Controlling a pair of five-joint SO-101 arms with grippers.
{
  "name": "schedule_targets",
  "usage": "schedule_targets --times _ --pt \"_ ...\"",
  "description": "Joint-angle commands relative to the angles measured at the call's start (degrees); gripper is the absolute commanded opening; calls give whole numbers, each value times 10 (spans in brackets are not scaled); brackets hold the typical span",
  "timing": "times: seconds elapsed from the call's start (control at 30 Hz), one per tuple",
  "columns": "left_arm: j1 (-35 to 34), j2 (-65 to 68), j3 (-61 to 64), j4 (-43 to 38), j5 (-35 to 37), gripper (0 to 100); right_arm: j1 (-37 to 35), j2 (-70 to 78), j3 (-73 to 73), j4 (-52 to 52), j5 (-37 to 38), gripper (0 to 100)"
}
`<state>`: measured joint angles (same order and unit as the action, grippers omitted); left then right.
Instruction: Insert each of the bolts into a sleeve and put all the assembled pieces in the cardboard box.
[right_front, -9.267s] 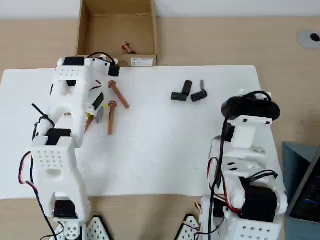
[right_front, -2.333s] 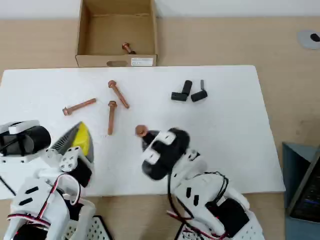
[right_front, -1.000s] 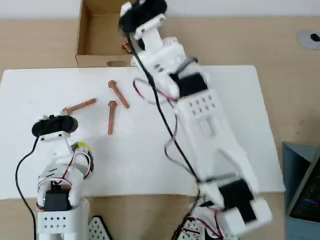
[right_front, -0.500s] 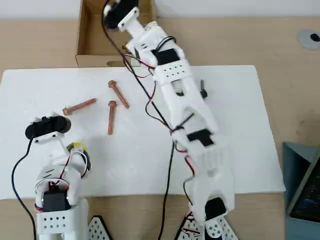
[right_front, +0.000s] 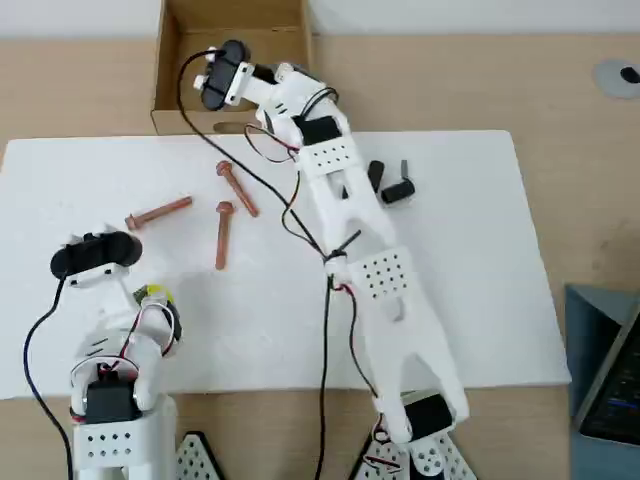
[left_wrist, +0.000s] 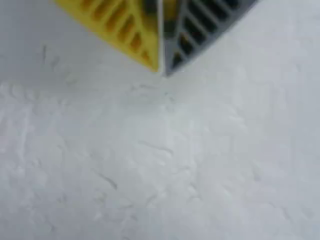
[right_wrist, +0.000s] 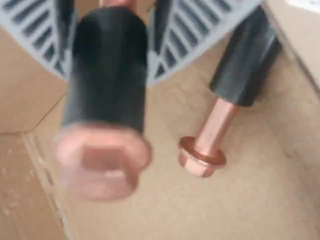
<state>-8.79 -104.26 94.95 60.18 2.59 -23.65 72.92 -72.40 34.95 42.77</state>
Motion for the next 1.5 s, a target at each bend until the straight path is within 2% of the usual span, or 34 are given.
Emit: schedule_targets --times 0.0,0.1,0.67,0.73,0.87,1.07,1.23,1.47 --pt "-1 -2 -3 -10 3 3 7 10 -80 18 16 70" --pt "-1 -2 -3 -10 3 3 7 23 -102 41 16 136" --pt "-1 -2 -3 -10 3 3 7 26 -150 56 13 137" --pt "-1 -2 -3 -10 3 3 7 26 -182 84 13 115" --pt "-1 -2 -3 -10 3 3 6 24 -234 151 13 7" --pt "-1 -2 -3 -10 3 3 11 -47 -230 217 6 9" --pt "-1 -2 -3 -10 3 3 10 -116 -231 308 -69 9" --pt "-1 -2 -3 -10 3 3 11 -204 -231 461 -127 9"
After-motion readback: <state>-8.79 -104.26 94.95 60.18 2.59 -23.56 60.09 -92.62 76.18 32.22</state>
